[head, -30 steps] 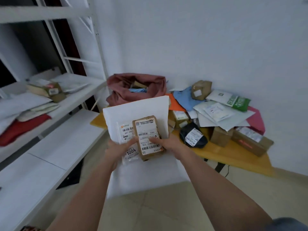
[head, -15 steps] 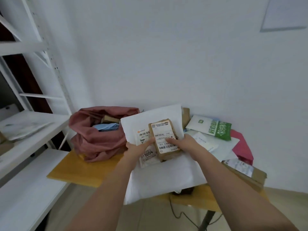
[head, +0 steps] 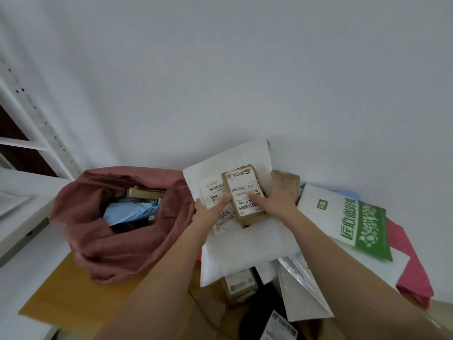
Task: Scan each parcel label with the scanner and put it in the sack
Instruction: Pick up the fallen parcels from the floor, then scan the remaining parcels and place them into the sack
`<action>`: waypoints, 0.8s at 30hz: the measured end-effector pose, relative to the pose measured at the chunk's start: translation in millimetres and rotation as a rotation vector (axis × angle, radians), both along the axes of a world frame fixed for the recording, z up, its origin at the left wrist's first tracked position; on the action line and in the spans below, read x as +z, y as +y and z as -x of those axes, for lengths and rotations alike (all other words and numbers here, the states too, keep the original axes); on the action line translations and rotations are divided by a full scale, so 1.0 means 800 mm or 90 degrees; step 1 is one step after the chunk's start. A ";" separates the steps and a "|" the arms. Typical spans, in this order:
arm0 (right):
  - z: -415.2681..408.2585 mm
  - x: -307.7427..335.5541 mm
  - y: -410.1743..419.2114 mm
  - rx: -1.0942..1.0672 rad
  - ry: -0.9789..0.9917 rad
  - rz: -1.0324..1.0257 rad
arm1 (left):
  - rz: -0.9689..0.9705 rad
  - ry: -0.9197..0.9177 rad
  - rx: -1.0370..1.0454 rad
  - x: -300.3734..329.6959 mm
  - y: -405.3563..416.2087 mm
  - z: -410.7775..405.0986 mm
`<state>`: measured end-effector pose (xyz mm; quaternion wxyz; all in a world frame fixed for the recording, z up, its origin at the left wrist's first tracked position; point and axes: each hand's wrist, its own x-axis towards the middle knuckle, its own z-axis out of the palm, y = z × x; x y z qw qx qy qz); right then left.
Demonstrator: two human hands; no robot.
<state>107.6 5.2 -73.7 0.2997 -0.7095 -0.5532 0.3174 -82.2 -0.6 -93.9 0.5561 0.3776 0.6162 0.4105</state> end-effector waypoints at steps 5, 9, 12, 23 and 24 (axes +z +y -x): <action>0.025 -0.057 0.021 0.036 -0.197 0.103 | 0.136 0.034 -0.165 -0.029 0.040 0.001; 0.037 -0.070 0.034 -0.037 -0.205 0.082 | 0.139 0.108 -0.207 -0.042 0.069 0.010; 0.041 -0.069 0.047 -0.060 -0.195 0.045 | 0.131 0.099 -0.205 -0.042 0.089 0.017; 0.092 -0.036 0.045 -0.108 -0.083 -0.090 | 0.098 -0.115 -0.126 -0.006 0.104 0.074; 0.097 -0.032 0.045 -0.084 -0.075 -0.097 | 0.093 -0.126 -0.117 -0.002 0.102 0.083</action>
